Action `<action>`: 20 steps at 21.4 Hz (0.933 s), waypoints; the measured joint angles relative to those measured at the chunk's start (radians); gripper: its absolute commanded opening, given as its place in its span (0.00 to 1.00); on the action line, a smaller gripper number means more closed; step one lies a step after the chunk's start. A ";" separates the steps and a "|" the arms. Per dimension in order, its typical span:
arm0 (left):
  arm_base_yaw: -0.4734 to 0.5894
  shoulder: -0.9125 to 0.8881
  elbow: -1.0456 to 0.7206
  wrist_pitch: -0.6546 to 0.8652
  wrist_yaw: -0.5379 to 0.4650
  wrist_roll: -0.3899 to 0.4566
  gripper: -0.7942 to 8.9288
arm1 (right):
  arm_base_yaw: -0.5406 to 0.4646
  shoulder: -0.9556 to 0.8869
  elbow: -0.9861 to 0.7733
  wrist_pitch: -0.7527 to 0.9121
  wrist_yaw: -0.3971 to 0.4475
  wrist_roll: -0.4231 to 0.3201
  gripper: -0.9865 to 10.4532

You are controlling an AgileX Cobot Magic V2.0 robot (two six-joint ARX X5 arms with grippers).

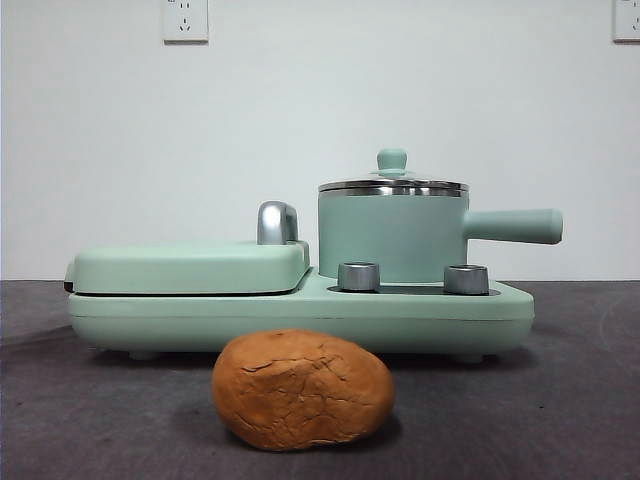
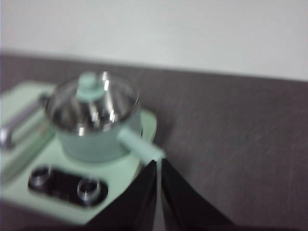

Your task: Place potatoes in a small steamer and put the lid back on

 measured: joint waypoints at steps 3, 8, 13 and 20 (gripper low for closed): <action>-0.024 0.082 0.033 -0.023 0.027 0.129 0.09 | 0.029 0.056 0.021 -0.046 -0.003 -0.126 0.10; -0.087 0.147 0.045 -0.039 0.031 0.376 0.09 | 0.100 0.080 0.022 -0.058 0.013 -0.313 0.10; -0.143 0.182 0.045 -0.041 0.092 0.575 0.23 | 0.166 0.085 0.023 -0.077 0.080 -0.502 0.23; -0.195 0.186 0.047 -0.024 0.112 0.645 0.38 | 0.191 0.086 0.023 -0.077 0.098 -0.591 0.34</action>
